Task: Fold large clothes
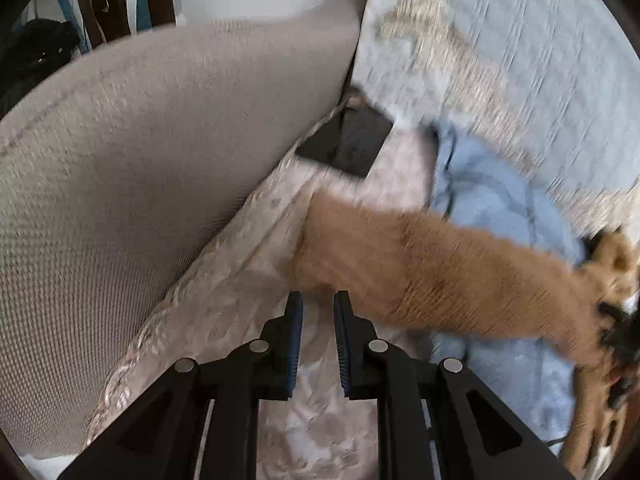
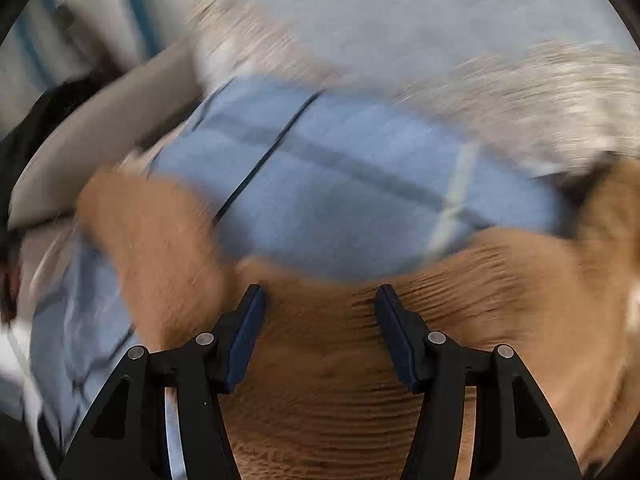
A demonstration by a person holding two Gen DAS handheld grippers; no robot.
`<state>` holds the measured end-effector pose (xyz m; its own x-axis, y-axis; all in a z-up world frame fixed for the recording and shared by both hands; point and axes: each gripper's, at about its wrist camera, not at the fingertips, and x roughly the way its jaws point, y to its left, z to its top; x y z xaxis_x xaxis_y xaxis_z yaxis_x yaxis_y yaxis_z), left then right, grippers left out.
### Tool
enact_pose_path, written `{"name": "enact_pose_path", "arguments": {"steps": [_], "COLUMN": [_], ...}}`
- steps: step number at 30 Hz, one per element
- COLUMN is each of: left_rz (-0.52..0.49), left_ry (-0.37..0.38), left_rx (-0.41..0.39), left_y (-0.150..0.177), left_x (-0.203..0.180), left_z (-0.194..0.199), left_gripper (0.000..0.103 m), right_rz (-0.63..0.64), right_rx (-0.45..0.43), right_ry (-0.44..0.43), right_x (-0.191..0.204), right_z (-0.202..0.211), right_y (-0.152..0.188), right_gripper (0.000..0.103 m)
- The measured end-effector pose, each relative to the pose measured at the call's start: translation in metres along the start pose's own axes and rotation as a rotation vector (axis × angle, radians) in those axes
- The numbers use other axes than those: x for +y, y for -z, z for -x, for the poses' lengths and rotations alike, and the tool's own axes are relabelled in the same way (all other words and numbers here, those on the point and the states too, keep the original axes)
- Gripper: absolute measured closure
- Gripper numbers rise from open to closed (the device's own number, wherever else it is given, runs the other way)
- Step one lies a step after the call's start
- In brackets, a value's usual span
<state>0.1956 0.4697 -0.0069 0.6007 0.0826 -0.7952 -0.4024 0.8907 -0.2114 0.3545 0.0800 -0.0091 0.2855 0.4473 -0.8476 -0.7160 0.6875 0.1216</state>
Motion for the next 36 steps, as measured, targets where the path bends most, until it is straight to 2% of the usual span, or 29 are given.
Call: {"name": "enact_pose_path", "arguments": {"steps": [1, 4, 7, 10, 13, 14, 15, 16, 17, 18, 19, 21, 23, 24, 25, 28, 32, 34, 35, 36], "left_rz": [-0.003, -0.002, -0.015, -0.024, 0.029, 0.048, 0.056, 0.054, 0.053, 0.057, 0.078, 0.107, 0.067, 0.059, 0.060, 0.082, 0.122, 0.099, 0.084, 0.066], "left_ry": [0.009, 0.059, 0.072, 0.049, 0.069, 0.054, 0.032, 0.038, 0.039, 0.035, 0.041, 0.053, 0.038, 0.036, 0.054, 0.101, 0.206, 0.196, 0.190, 0.178], "left_rx": [-0.010, -0.023, 0.001, 0.038, 0.081, 0.099, 0.113, 0.108, 0.107, 0.129, 0.151, 0.145, 0.136, 0.136, 0.134, 0.075, -0.109, -0.170, -0.188, -0.203], "left_y": [-0.004, -0.017, -0.026, -0.030, -0.032, -0.032, -0.031, -0.030, -0.029, -0.028, -0.028, -0.028, -0.027, -0.026, -0.026, -0.027, -0.025, -0.019, -0.014, -0.007], "left_x": [-0.001, -0.007, -0.016, -0.018, -0.009, -0.007, -0.007, -0.008, -0.009, -0.009, -0.007, -0.005, -0.009, -0.011, -0.012, -0.008, 0.006, 0.011, 0.012, 0.014], "left_z": [0.002, 0.001, -0.008, -0.023, -0.037, -0.043, -0.047, -0.050, -0.052, -0.058, -0.063, -0.063, -0.061, -0.060, -0.059, -0.043, 0.007, 0.027, 0.033, 0.036], "left_gripper": [0.081, 0.044, 0.037, 0.035, 0.033, 0.033, 0.033, 0.033, 0.033, 0.033, 0.033, 0.035, 0.053, 0.059, 0.073, 0.076, 0.076, 0.076, 0.076, 0.076], "right_rz": [0.064, 0.138, 0.165, 0.218, 0.219, 0.201, 0.197, 0.202, 0.191, 0.156, 0.120, 0.067, -0.002, -0.033, -0.054, -0.122, -0.204, -0.227, -0.231, -0.232], "right_rx": [-0.015, -0.028, -0.016, 0.008, 0.053, 0.061, 0.071, 0.072, 0.068, 0.065, 0.059, -0.002, -0.098, -0.139, -0.157, -0.177, -0.224, -0.236, -0.219, -0.196], "right_ry": [0.019, 0.054, 0.063, 0.086, 0.061, 0.057, 0.047, 0.034, 0.016, 0.013, 0.020, 0.017, -0.010, -0.014, 0.000, 0.026, 0.059, 0.072, 0.112, 0.157], "right_x": [0.009, 0.021, 0.020, 0.025, 0.026, 0.024, 0.026, 0.029, 0.030, 0.029, 0.027, 0.021, 0.012, 0.008, 0.005, -0.002, -0.013, -0.018, -0.017, -0.018], "right_z": [-0.001, -0.007, -0.015, -0.027, -0.039, -0.040, -0.039, -0.037, -0.034, -0.032, -0.029, -0.015, 0.008, 0.019, 0.027, 0.033, 0.042, 0.040, 0.032, 0.023], "right_y": [0.003, 0.000, -0.008, -0.014, -0.022, -0.024, -0.024, -0.025, -0.025, -0.026, -0.026, -0.027, -0.029, -0.031, -0.031, -0.033, -0.031, -0.035, -0.039, -0.044], "right_gripper": [0.045, 0.045, 0.044, 0.039, 0.038, 0.038, 0.046, 0.070, 0.086, 0.091, 0.091, 0.092, 0.093, 0.093, 0.093, 0.093, 0.093, 0.096, 0.103, 0.103]}}
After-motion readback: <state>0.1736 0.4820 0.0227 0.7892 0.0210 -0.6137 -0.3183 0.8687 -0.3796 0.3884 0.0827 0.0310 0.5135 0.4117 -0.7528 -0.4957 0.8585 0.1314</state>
